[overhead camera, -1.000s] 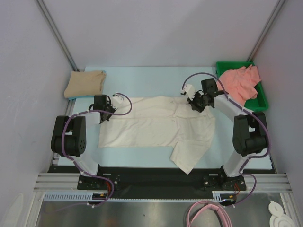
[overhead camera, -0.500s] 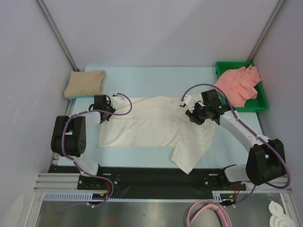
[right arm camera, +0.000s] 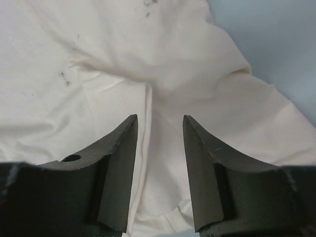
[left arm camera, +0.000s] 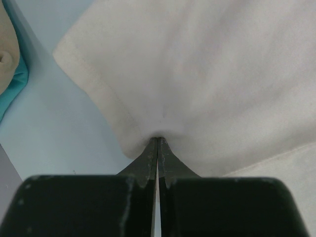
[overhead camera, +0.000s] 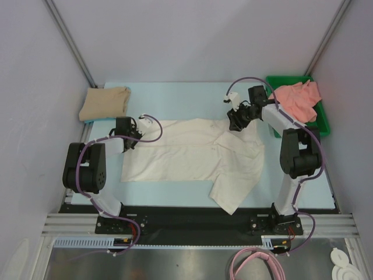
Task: Fold and stack the t-shirts
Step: Fold the tshirt
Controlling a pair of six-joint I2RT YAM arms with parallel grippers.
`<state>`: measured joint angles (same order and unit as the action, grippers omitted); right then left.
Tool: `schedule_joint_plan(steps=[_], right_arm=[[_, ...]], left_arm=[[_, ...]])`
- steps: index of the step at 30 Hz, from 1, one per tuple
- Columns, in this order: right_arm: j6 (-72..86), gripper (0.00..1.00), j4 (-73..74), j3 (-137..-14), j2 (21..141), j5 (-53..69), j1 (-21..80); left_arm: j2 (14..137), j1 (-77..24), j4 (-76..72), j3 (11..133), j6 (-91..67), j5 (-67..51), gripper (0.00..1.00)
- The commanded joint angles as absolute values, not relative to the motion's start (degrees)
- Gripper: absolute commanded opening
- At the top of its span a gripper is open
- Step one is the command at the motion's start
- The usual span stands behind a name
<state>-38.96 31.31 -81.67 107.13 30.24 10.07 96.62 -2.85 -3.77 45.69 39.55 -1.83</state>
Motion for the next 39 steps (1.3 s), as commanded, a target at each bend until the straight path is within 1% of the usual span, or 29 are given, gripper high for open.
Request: schedule_joint_plan(steps=[1, 6, 22, 25, 26, 28, 29, 31, 32, 33, 35, 39], right_arm=[[-38.58, 0.47, 37.0, -87.27, 110.12, 35.33, 10.2], [-39.46, 0.47, 40.43, -90.79, 114.17, 36.12, 10.28], [-40.6, 0.48, 40.61, -90.79, 118.57, 34.1, 10.2], [-40.96, 0.42, 40.78, -90.35, 118.3, 34.54, 10.2], [-41.13, 0.35, 40.96, -90.18, 117.69, 34.8, 10.2], [-41.48, 0.27, 41.04, -89.13, 116.9, 35.68, 10.19], [-41.48, 0.21, 41.04, -88.77, 115.76, 35.86, 10.11], [-41.83, 0.14, 41.13, -87.37, 114.53, 36.65, 10.19], [-41.92, 0.08, 41.39, -86.93, 114.0, 36.82, 10.2], [-42.18, 0.04, 41.57, -86.49, 112.95, 37.17, 10.2], [-42.45, 0.0, 42.36, -85.09, 111.8, 37.88, 10.28], [-42.63, 0.0, 41.66, -80.78, 107.41, 37.88, 10.9]], left_arm=[[97.12, -3.08, -2.37, 44.82, 39.9, -2.64, 0.01], [97.21, -3.08, -2.37, 44.82, 39.99, -2.64, 0.01], [97.12, -3.08, -2.37, 44.74, 39.99, -2.64, 0.01], [97.12, -3.08, -2.37, 44.74, 39.9, -2.64, 0.01], [97.12, -3.08, -2.37, 44.74, 39.99, -2.72, 0.01], [97.12, -3.08, -2.37, 44.82, 39.9, -2.72, 0.01], [97.12, -3.08, -2.37, 44.74, 39.99, -2.72, 0.01], [97.21, -3.08, -2.37, 44.82, 39.9, -2.72, 0.01], [97.12, -3.08, -2.37, 44.74, 39.99, -2.72, 0.01], [97.12, -3.08, -2.37, 44.82, 39.99, -2.72, 0.01], [97.21, -3.08, -2.37, 44.82, 39.99, -2.72, 0.01], [97.21, -3.08, -2.37, 44.74, 40.08, -2.72, 0.01]])
